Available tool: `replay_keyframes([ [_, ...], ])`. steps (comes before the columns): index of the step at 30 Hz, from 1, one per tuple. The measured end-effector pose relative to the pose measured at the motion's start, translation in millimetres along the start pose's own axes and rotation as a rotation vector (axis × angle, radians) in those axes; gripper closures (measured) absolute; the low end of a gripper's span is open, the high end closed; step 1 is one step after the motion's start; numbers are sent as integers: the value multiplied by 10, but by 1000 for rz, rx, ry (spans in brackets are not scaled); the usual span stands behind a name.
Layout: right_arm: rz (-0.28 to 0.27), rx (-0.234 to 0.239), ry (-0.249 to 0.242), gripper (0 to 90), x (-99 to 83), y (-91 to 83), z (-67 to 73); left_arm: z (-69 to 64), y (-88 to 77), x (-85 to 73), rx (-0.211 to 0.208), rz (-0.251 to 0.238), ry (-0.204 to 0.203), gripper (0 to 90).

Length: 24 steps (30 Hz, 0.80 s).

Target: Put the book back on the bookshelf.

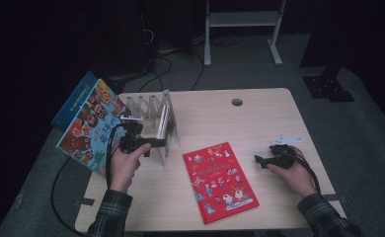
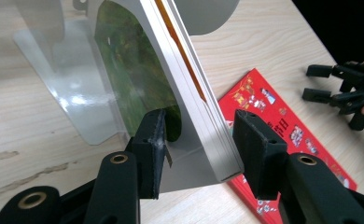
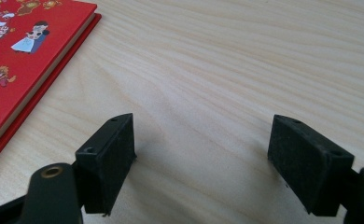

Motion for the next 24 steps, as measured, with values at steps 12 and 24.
replay_keyframes([
  [12, 1, 0, 1, 216, 1, 1, 2, -22, 179, 184, 38, -47, -28, 550],
  [24, 2, 3, -3, 217, 1, 0, 8, -112, 281, 338, -8, -92, -69, 521],
])
Point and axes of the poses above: each handheld gripper's, and its own axes: y roughly forward along the jaws, x roughly out of its top, z roughly to its left, the point moved 9 cm from there along y, roughly forward along the jaws, and after that the axes turned 6 degrees about -y, right-handed, at the moved point
